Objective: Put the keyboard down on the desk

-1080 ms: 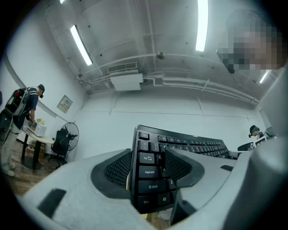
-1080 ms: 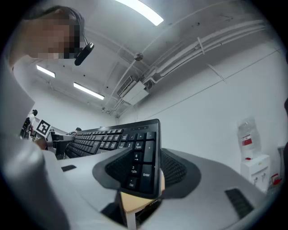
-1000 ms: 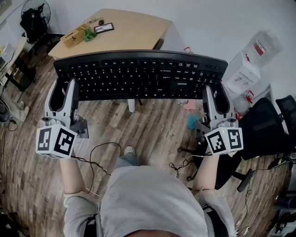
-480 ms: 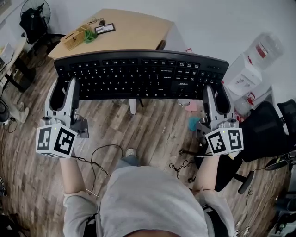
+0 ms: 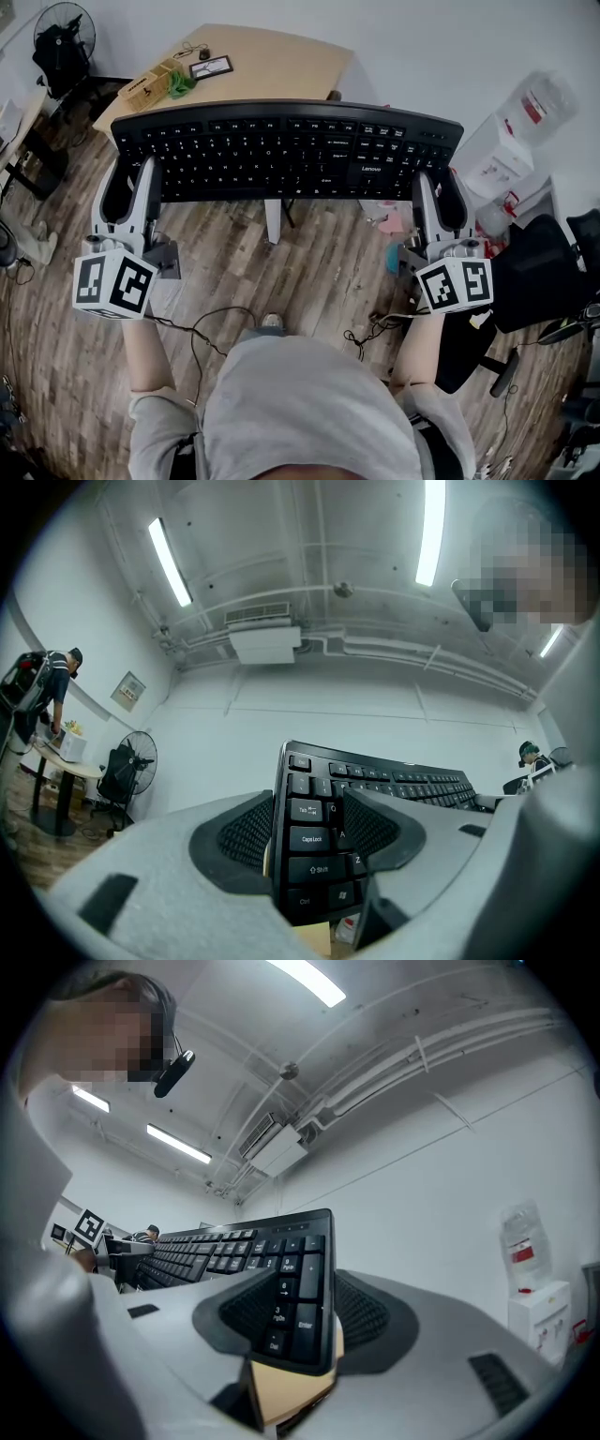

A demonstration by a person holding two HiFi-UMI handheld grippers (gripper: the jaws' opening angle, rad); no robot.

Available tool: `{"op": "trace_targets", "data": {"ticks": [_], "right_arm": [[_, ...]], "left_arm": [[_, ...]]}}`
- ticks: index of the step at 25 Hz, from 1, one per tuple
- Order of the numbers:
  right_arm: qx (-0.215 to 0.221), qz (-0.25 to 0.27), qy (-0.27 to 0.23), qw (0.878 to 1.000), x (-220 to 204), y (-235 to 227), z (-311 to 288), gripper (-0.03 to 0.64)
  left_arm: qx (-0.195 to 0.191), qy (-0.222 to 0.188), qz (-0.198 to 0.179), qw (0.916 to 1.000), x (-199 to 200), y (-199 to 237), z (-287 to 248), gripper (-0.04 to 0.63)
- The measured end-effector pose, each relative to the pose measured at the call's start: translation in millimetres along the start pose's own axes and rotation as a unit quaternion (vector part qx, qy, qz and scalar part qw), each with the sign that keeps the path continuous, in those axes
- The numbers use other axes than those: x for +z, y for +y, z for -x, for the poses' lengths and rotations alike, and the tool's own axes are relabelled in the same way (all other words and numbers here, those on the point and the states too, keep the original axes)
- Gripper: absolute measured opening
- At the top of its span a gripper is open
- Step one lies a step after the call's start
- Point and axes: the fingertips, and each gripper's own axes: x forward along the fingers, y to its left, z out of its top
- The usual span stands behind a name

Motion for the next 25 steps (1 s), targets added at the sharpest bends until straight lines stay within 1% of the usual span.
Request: {"op": "trace_targets", "data": {"ticks": [7, 19, 25], "right_arm": [[-0.003, 0.008, -0.008, 1.0, 2.8, 0.7, 1.0, 0.184], [-0.005, 0.003, -0.011, 1.0, 2.3, 1.1, 2.0, 0.183], [0.001, 0.005, -0.028, 1.0, 1.0, -0.3, -0.2, 0.184]], "left_arm": [[-0.009, -0.007, 0.005, 0.9999, -2.5, 0.6, -1.2, 0.233], [-0.007, -0.007, 0.004, 0.9999, -1.9, 1.0, -1.6, 0.233], [-0.005, -0.022, -0.003, 0.9997, -0.9, -0.2, 1.0, 0.233]]}}
